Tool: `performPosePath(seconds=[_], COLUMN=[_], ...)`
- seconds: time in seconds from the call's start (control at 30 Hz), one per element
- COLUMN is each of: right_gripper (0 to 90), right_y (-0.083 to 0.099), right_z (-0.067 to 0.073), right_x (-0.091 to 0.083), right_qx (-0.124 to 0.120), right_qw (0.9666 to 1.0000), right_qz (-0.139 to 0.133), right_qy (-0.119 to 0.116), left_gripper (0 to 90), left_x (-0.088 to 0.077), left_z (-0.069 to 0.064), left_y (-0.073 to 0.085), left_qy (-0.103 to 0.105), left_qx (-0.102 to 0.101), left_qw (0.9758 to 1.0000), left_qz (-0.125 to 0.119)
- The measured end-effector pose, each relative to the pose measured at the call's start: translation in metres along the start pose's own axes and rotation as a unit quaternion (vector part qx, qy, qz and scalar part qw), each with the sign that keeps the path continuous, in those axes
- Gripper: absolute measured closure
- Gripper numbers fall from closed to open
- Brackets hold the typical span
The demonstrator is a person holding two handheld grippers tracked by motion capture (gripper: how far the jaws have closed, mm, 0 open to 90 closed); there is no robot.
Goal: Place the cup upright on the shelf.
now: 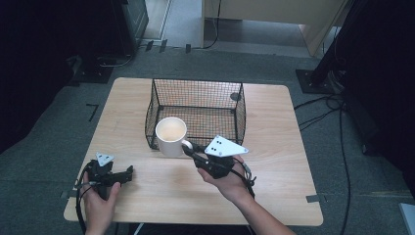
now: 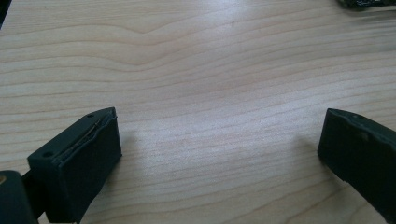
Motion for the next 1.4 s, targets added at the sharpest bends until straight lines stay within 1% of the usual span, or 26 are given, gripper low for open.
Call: performPosePath(seconds=[0.3,0.57,0.9,1.03,1.2,1.33,1.4], right_gripper=[81.0,81.0,81.0,81.0,81.0,81.0,81.0], right_y=[-0.011,-0.02,-0.027,-0.028,-0.027,-0.025,-0.024], right_z=[-0.018,-0.035,-0.059,-0.068,-0.08,-0.09,-0.094], right_x=[0.004,0.01,0.018,0.02,0.026,0.032,0.035], right_qx=[-0.002,-0.004,0.004,0.006,0.006,0.013,0.011], right_qw=[0.9997,0.9993,0.9985,0.9979,0.9974,0.9967,0.9966], right_qz=[-0.006,-0.01,-0.012,-0.014,-0.009,-0.008,-0.006], right_qy=[0.022,0.035,0.054,0.062,0.072,0.079,0.081], left_gripper=[0.0,0.0,0.0,0.0,0.0,0.0,0.0], left_x=[0.0,0.0,0.0,0.0,0.0,0.0,0.0], left_z=[0.0,0.0,0.0,0.0,0.0,0.0,0.0], left_y=[0.0,0.0,0.0,0.0,0.0,0.0,0.0], left_qy=[0.001,0.001,0.001,0.001,0.0,0.0,0.0], left_qx=[0.0,0.0,-0.001,-0.001,-0.001,0.0,0.0], left_qw=[1.0,1.0,1.0,1.0,1.0,1.0,1.0], left_qz=[0.001,0.002,0.001,0.001,0.001,0.001,0.001])
Point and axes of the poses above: each handheld gripper's, and its own axes: x roughly forward along the jaws, y roughly out of its underside, z roughly to its left, the point moved 8 cm from there along x, roughly forward along the jaws, and after that the axes turned 5 degrees about -z, right-handed, at the moved point
